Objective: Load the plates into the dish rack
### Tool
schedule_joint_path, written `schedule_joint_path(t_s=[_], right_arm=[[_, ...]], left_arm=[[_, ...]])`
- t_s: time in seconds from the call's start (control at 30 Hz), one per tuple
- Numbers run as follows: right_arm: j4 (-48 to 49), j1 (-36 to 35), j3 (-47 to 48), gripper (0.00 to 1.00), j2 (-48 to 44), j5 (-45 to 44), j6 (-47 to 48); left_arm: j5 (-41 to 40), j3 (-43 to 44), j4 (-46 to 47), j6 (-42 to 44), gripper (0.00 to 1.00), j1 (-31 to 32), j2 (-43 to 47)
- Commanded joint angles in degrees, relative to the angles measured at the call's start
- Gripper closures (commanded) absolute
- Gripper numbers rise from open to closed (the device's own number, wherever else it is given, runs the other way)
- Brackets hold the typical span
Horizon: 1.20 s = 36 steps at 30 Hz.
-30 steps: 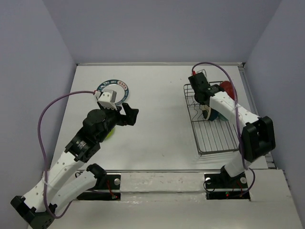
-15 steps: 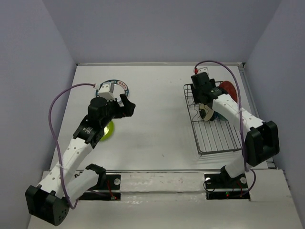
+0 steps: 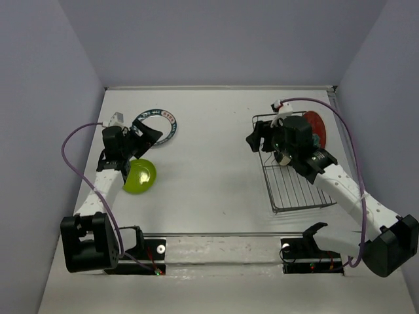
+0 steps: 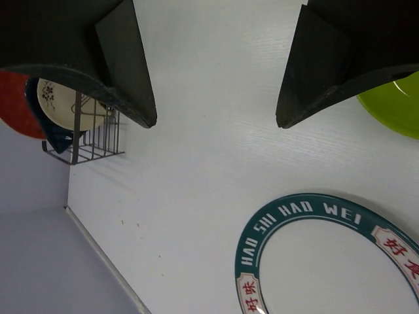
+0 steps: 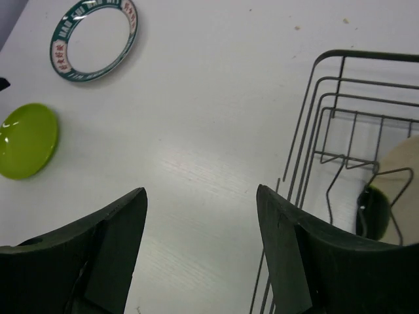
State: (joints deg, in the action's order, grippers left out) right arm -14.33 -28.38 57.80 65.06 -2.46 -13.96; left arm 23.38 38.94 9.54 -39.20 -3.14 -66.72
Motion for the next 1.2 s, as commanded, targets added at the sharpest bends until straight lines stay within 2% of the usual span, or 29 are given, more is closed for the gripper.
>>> schedule_joint_path(t_s=[0.0, 0.13, 0.27, 0.43, 0.53, 0.6, 0.8, 1.03, 1.17], right_arm=[[11.6, -1.5, -5.0, 0.27, -2.1, 9.0, -5.3], [16.0, -2.0, -8.8, 0.27, -3.6, 11.9, -7.2], [17.5, -2.0, -11.5, 0.27, -5.1, 12.7, -7.2], [19.3, -2.0, -13.5, 0.27, -5.3, 13.5, -7.0], [19.5, -2.0, -13.8, 0.27, -5.1, 13.9, -6.8], [19.6, -2.0, -13.8, 0.27, -5.4, 14.9, -7.0], [21.4, -2.0, -14.6, 0.28, -6.5, 17.4, -7.9], [21.4, -2.0, -14.6, 0.3, -5.4, 17.2, -7.9], [21.7, -2.0, -14.4, 0.3, -5.0, 17.6, -8.5]], left_arm=[[-3.0, 4.2, 4.2, -3.5, 0.17, -2.9, -2.7], [-10.3, 9.2, 1.9, -2.1, 0.2, -4.2, -8.1], [-11.3, 13.7, -0.2, -1.5, 0.22, -6.3, -15.2], [-13.4, 19.6, -2.9, 0.5, 0.2, -8.1, -24.5], [-14.1, 21.8, -3.8, 2.1, 0.16, -9.3, -28.9], [-13.9, 23.1, -4.5, 3.6, 0.12, -9.7, -31.3], [-10.8, 24.8, -2.0, 3.4, 0.14, -10.0, -37.6], [-7.2, 24.9, 1.9, 1.9, 0.19, -9.9, -42.0], [-4.8, 23.8, 5.7, 0.0, 0.3, -10.0, -43.2]])
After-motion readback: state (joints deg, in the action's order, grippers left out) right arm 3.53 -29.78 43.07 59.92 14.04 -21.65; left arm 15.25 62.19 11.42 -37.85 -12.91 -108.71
